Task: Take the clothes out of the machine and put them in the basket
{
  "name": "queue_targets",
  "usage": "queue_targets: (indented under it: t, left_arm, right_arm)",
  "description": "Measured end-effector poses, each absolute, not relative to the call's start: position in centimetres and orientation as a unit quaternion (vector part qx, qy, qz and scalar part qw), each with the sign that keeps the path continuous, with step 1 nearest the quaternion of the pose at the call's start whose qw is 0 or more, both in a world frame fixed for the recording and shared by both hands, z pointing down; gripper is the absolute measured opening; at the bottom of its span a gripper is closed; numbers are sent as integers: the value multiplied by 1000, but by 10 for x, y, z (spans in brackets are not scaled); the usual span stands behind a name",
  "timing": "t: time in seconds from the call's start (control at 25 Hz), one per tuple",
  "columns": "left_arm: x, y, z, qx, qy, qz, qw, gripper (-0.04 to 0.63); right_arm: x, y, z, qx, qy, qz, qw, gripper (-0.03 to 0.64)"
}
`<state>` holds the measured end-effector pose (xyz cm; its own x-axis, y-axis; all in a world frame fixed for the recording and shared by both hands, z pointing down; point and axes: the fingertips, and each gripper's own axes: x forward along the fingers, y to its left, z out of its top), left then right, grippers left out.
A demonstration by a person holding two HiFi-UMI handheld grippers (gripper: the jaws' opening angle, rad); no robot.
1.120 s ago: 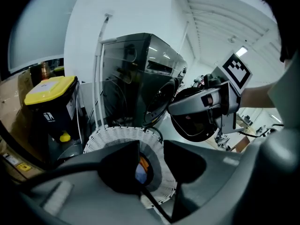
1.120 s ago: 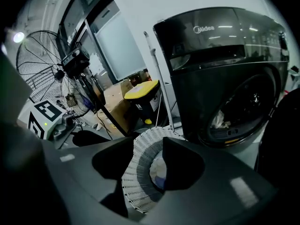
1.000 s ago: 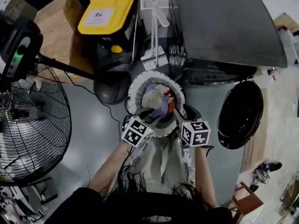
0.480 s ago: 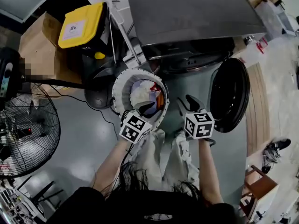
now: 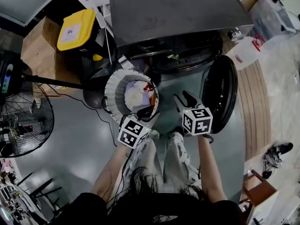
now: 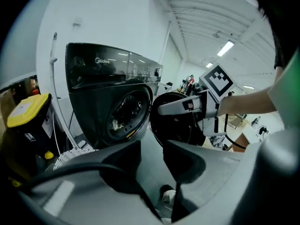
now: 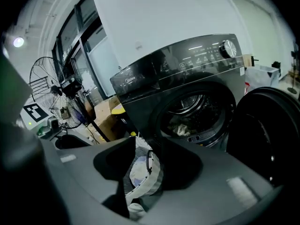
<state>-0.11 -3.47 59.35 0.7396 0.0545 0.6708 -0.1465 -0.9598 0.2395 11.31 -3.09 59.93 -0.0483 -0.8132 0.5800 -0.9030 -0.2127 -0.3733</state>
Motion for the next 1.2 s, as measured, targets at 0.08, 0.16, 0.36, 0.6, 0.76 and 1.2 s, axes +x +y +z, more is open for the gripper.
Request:
queue_targets:
  t: [0.08, 0.16, 0.36, 0.6, 0.76, 1.2]
  left_arm:
    - [6, -30, 592, 923, -35, 358, 140, 149]
    - [11, -27, 592, 923, -45, 356, 142, 147]
    - [31, -26, 600, 919, -52, 361, 147, 148]
    - [50, -51, 610, 925, -52, 350, 140, 139]
    - [76, -76, 620, 929, -37, 333, 159, 135]
    - [105, -106, 690, 929, -2, 353, 115, 135]
  right_arm:
    - [121, -32, 600, 682, -633, 362, 59, 186]
    - [129, -35, 601, 676, -642, 358, 55, 181]
    - [155, -52, 618, 668, -653, 351, 59, 170]
    - [175, -85, 656, 673, -648, 349, 69, 170]
    - [192, -108, 691, 682, -639, 346, 83, 158]
    - [233, -161, 779, 707, -619, 323, 111, 158]
